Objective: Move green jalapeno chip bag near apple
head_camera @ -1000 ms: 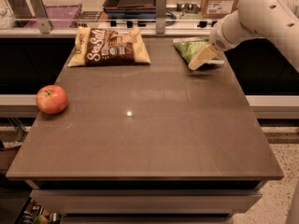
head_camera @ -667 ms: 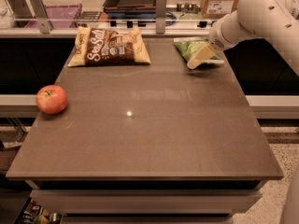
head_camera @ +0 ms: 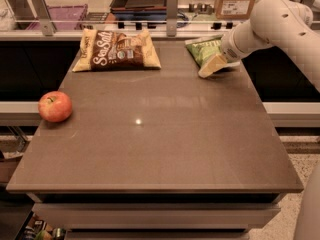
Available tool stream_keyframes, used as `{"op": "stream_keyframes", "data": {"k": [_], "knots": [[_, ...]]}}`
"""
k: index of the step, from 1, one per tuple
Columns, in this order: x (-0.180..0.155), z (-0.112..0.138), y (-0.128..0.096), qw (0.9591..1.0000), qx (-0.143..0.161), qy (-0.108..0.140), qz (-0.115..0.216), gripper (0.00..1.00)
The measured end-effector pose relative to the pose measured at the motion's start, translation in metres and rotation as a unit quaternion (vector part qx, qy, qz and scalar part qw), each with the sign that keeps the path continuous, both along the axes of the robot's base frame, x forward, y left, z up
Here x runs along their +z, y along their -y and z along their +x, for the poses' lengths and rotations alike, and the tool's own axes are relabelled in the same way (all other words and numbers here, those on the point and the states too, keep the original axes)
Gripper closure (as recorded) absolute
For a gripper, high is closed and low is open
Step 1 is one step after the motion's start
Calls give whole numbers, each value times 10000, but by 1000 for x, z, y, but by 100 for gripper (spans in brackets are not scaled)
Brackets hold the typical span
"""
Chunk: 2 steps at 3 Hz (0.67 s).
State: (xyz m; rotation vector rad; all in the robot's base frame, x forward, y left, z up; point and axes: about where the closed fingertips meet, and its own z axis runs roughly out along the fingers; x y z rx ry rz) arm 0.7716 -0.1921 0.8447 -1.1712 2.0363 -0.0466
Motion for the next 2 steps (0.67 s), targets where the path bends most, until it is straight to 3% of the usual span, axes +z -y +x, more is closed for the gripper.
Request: {"op": "stream_keyframes", "data": {"k": [2], "knots": [[-5,1,-3,10000,25,-36,4,61]]}}
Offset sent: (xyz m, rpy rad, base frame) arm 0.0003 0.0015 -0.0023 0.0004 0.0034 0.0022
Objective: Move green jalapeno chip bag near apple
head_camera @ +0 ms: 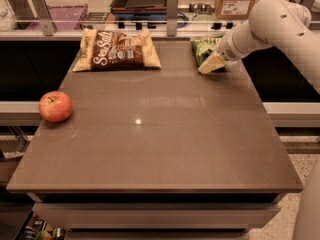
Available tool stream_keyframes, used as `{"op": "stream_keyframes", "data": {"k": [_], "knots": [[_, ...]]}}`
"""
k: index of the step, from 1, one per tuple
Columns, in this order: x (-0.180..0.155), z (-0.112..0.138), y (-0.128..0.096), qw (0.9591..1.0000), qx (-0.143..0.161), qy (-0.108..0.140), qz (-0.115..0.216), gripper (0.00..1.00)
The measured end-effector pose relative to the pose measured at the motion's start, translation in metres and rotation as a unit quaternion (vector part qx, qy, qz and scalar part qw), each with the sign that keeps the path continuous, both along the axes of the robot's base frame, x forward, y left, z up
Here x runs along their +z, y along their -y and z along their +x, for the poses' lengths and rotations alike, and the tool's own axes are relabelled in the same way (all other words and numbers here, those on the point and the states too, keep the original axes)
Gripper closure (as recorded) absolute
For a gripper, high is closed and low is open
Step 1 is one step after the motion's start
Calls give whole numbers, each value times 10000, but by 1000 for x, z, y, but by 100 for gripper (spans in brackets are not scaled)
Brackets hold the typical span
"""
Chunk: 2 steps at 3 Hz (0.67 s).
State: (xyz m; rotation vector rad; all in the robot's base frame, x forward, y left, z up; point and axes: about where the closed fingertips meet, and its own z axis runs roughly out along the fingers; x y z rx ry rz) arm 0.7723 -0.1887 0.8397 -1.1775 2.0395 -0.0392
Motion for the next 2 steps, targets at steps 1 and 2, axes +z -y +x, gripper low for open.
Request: {"op": "stream_keyframes", "data": {"k": [1,2], "knots": [[0,0,0,10000,1,-2,0,85],[-3,0,-2,10000,16,-22,2,100]]}}
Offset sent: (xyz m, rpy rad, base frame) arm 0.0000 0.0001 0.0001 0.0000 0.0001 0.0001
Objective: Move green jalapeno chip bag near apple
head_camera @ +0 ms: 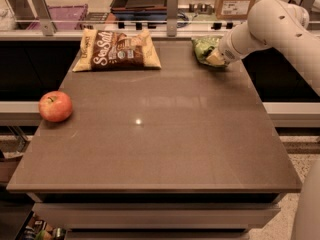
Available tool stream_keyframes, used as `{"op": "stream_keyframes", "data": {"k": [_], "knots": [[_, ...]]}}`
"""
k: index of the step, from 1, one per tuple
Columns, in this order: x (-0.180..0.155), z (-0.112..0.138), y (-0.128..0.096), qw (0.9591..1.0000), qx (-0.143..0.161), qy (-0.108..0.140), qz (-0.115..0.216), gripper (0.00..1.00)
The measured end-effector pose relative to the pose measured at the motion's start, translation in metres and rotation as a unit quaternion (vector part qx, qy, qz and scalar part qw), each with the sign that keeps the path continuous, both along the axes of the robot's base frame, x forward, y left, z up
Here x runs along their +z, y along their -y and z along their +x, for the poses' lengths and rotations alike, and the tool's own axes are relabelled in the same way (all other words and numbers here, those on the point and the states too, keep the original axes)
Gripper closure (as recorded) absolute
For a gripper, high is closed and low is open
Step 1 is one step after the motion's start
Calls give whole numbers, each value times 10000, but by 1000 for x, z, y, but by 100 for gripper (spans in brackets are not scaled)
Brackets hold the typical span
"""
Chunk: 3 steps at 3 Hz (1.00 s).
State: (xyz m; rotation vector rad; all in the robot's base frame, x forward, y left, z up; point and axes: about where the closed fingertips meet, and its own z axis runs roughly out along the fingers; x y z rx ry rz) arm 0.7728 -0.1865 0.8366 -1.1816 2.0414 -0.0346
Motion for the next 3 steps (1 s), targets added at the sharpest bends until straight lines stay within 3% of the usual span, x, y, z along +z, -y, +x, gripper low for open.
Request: {"op": "stream_keyframes", "data": {"k": [1,3], "knots": [[0,0,0,10000,0,-1,0,100],[26,-17,-13,9989,425,48,173,100]]}}
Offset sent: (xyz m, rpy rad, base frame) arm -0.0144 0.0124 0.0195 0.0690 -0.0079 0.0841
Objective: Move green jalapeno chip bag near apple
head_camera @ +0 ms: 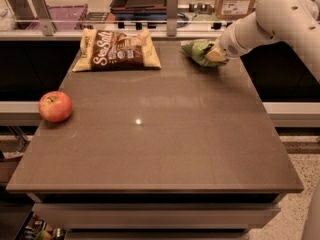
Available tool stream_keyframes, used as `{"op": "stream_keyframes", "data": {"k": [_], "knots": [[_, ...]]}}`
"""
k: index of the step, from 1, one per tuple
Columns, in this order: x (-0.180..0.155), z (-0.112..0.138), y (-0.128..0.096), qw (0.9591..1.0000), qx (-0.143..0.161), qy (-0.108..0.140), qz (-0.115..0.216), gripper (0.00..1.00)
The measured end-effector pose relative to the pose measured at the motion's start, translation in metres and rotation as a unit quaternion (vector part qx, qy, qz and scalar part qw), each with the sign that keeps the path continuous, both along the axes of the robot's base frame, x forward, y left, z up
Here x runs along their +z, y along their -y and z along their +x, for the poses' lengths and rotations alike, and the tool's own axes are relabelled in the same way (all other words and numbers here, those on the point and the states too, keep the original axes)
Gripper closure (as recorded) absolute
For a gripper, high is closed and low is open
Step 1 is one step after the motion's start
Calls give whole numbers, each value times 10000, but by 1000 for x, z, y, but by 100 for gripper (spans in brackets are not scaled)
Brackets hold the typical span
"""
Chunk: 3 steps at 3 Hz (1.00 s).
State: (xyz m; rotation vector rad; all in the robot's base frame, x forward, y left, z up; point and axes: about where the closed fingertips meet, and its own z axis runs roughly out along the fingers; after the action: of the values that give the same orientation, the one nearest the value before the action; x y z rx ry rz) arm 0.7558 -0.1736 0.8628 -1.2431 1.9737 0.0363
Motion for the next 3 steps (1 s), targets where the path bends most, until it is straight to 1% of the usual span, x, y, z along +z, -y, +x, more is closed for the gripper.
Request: {"op": "stream_keyframes", "data": {"k": [1,2,3], "knots": [[27,-17,-5,9996,208,180,-49,100],[47,-33,-13,9987,362,355,-105,100],[64,-53,-31,9965,598,578,-122,100]]}}
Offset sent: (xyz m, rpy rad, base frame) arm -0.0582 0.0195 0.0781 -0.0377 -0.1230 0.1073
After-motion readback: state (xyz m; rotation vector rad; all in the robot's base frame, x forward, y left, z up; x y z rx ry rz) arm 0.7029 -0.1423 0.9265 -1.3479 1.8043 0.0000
